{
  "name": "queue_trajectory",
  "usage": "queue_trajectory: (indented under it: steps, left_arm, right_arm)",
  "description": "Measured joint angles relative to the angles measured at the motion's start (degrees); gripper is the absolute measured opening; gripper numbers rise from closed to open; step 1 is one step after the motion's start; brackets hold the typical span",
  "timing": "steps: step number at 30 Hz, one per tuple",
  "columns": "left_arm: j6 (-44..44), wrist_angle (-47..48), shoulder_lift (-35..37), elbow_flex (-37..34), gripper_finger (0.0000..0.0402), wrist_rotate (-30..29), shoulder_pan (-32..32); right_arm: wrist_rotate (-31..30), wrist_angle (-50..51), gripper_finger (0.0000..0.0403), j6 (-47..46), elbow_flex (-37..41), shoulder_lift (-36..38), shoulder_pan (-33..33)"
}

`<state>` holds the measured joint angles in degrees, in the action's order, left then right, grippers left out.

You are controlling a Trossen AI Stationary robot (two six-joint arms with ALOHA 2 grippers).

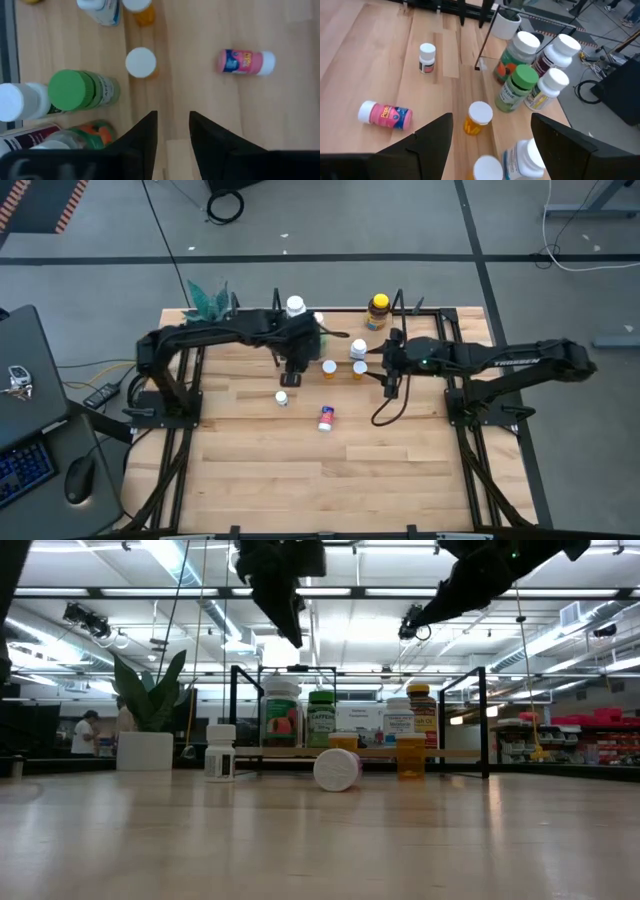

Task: Pick and place medicine bottles onto shelf by color
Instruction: Put the small white pill bottle on the shelf

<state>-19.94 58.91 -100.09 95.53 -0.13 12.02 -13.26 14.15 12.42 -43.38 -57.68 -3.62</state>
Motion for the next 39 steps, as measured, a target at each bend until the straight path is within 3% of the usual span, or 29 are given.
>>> queue_trajectory:
  steps: [10, 20, 31, 39]
  left_arm:
    - [4.91, -13.55, 14.94, -19.09, 0.011, -0.04, -3.41]
    - [10.64, -26.5, 27.59, -35.39, 0.011, -0.52, -5.66]
    - [18.58, -42.42, 40.39, -54.15, 0.011, -5.74, -9.14]
    - [23.79, -53.99, 46.85, -65.42, 0.011, -9.62, -13.27]
  right_arm:
    - [2.75, -8.23, 0.0275, 3.76, -0.84, -7.17, -0.79]
    - [6.82, -11.68, 0.0275, 4.94, -9.47, -19.34, -1.4]
    - [8.31, -9.64, 0.0275, 7.02, -20.92, -32.95, -1.49]
    - [13.58, -9.15, 0.0275, 7.75, -27.89, -40.73, -1.46]
